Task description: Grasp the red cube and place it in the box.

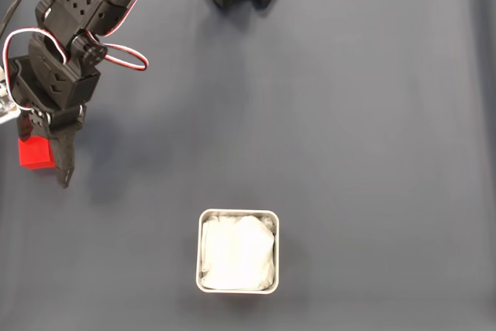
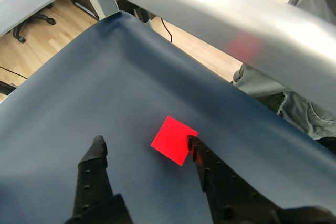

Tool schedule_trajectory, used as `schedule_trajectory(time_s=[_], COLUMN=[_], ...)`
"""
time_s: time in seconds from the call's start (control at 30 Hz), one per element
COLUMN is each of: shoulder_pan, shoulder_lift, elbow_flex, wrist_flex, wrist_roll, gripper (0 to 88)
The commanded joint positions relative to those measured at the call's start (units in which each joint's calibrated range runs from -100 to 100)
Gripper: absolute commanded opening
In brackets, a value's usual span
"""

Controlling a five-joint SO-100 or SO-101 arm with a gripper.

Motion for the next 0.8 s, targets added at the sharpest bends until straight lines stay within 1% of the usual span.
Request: schedule_trajectory(time_s=[0.0,0.47,0.77], shoulder_pan=[-0.8,-1.44,-0.09], shoulder_lift=[-0.24,4.88,1.67], elbow_flex=[-1.16,-6.82,-7.64], wrist_flex=[-1.54,-2.11,-0.14], wrist_roll=[0.05,0.2,-0.34], gripper=[36.1,36.3,36.3])
